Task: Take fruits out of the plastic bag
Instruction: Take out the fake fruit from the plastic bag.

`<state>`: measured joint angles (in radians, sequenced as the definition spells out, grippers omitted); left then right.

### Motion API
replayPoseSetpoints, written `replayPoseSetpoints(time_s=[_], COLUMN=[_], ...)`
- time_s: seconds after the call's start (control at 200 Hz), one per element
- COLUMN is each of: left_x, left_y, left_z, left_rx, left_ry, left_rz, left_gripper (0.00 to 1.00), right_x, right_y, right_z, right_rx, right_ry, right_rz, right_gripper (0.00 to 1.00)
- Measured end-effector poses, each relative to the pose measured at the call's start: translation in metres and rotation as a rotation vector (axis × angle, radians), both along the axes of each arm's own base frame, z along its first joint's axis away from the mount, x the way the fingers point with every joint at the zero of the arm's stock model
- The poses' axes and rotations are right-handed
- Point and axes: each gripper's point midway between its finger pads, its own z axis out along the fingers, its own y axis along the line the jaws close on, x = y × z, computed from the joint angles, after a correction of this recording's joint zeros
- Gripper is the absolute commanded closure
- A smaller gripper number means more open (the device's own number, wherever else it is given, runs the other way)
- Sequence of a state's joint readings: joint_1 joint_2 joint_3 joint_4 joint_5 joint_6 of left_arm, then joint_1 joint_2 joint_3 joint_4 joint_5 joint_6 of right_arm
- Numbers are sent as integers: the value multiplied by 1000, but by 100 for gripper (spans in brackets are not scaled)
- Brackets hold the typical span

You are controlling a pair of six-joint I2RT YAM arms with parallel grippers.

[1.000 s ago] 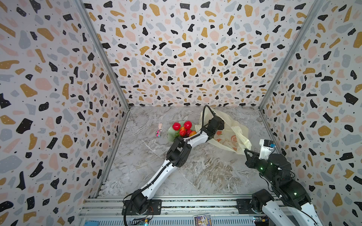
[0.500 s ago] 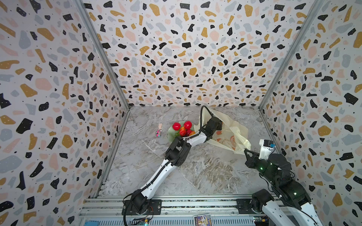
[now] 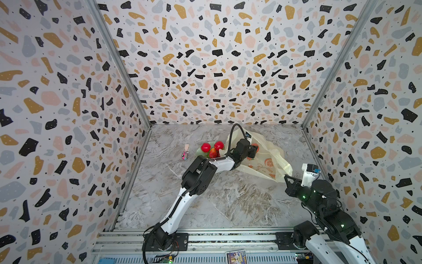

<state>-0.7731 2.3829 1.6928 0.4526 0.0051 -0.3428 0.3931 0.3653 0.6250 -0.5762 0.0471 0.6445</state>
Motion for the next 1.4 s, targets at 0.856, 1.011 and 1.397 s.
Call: replayPoseSetpoints(time_s=[0.856,1.011,1.397], left_x=[-151,-164,-176], left_y=[-4,7,74], left_z=[140,180,271], left_rx=[-95,-132,-193], left_ry=[-109,-170,-323], left_rz=[-510,-528,-358], left_gripper=[77,78,81], right_x=[19,21,24], right_y=[-28,-39,-51], right_z=[-4,12,20], right_rx=[-59,-90,-166], right_ry=[56,11,-15], right_rz=[-203,-254,-297], right_gripper=[100,100,100])
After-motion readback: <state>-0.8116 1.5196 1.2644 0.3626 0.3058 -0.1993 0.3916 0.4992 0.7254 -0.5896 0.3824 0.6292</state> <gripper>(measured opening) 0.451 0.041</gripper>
